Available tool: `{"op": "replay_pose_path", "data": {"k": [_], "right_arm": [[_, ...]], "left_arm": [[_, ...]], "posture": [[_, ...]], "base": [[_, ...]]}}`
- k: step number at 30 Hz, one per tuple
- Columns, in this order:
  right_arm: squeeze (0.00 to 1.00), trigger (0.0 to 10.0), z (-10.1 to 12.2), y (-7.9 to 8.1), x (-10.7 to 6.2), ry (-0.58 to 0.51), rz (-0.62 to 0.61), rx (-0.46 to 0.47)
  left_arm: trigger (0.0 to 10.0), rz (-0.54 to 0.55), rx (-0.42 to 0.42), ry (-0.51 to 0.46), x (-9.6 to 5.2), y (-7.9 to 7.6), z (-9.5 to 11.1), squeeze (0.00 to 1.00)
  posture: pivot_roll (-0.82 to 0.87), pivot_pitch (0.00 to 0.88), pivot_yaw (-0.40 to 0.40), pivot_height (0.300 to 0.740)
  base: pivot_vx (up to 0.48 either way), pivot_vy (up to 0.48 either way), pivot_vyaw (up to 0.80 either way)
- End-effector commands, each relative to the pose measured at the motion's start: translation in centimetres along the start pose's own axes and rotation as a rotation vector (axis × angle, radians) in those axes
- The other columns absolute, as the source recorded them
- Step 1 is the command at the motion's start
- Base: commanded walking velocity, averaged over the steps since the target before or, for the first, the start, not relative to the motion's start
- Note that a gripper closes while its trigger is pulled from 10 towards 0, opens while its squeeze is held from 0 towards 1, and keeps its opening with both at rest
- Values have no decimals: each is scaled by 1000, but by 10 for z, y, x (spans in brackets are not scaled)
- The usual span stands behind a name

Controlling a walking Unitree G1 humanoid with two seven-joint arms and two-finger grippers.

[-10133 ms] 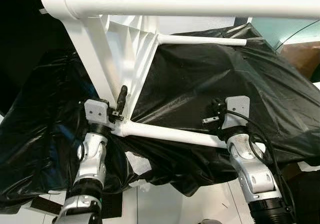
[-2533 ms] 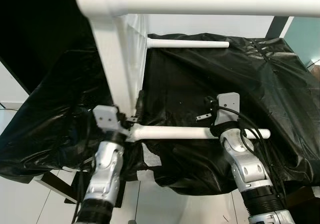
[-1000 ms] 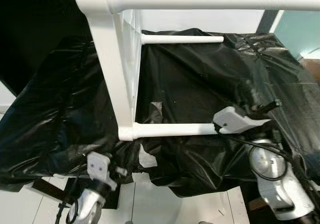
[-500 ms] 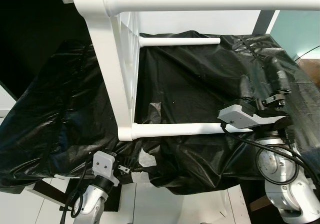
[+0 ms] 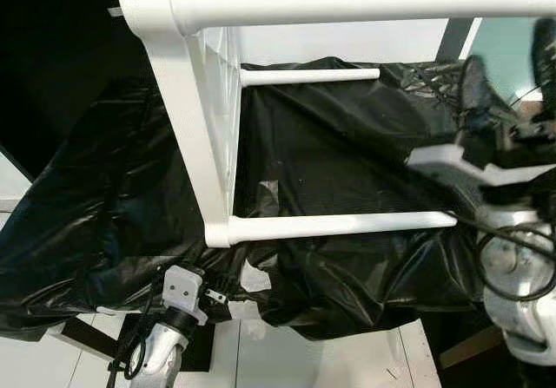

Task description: Building children table

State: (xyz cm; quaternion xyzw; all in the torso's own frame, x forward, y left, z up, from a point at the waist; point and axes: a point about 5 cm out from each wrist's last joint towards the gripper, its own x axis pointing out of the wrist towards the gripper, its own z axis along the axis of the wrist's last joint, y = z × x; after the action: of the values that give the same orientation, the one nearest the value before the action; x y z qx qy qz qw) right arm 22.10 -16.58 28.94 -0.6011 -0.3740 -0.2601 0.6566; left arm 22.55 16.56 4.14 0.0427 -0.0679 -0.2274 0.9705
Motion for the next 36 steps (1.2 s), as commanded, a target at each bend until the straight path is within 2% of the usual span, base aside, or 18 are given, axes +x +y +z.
{"op": "replay_pose_path", "data": {"k": [1, 2, 4, 11, 13, 15, 21, 25, 27, 30, 36], "right_arm": [[0, 10000, -6, 1, 3, 30, 16, 1], [0, 10000, -13, 2, 7, 68, 26, 6], [0, 10000, -13, 2, 7, 68, 26, 6], [0, 10000, -44, 12, 29, 184, 98, 1], [0, 10000, -47, 13, 32, 194, 110, 2], [0, 10000, -51, 14, 42, 196, 127, 0], [0, 10000, -51, 13, 55, 183, 139, 4], [0, 10000, -50, 17, 63, 169, 175, 16], [0, 10000, -46, 24, 70, 137, 234, 46], [0, 10000, -44, 26, 72, 128, 250, 55], [0, 10000, -31, 34, 76, 77, 318, 118]], "left_arm": [[10000, -116, -21, 107, -10, -15, -17, 0], [10000, -118, -17, 97, -7, -15, -15, 0], [10000, -118, -17, 97, -7, -15, -15, 0], [10000, -120, -9, 76, -4, -14, -11, 0], [10000, -119, -9, 75, -4, -14, -11, 0], [10000, -117, -10, 76, -4, -15, -11, 0], [10000, -111, -14, 87, -6, -16, -15, 0], [10000, -106, -18, 98, -7, -16, -18, 0], [10000, -103, -22, 106, -8, -16, -21, 0], [10000, -101, -23, 108, -8, -16, -21, 0], [10000, -87, -37, 156, -18, -17, -34, 0]], "posture": [[-127, 38, 33, 740], [-125, 35, 32, 740], [-125, 35, 32, 740], [-119, 31, 28, 740], [-119, 31, 28, 740], [-114, 28, 25, 740], [-110, 27, 21, 740], [-107, 27, 19, 740], [-101, 29, 13, 740], [-101, 29, 13, 740], [-101, 32, 11, 740]], "base": [[0, 0, 0], [0, 0, 0], [0, 0, 0], [0, 0, 0], [0, 0, 0], [0, 0, 0], [0, 0, 0], [0, 0, 0], [0, 0, 0], [0, 0, 0], [0, 0, 0]]}}
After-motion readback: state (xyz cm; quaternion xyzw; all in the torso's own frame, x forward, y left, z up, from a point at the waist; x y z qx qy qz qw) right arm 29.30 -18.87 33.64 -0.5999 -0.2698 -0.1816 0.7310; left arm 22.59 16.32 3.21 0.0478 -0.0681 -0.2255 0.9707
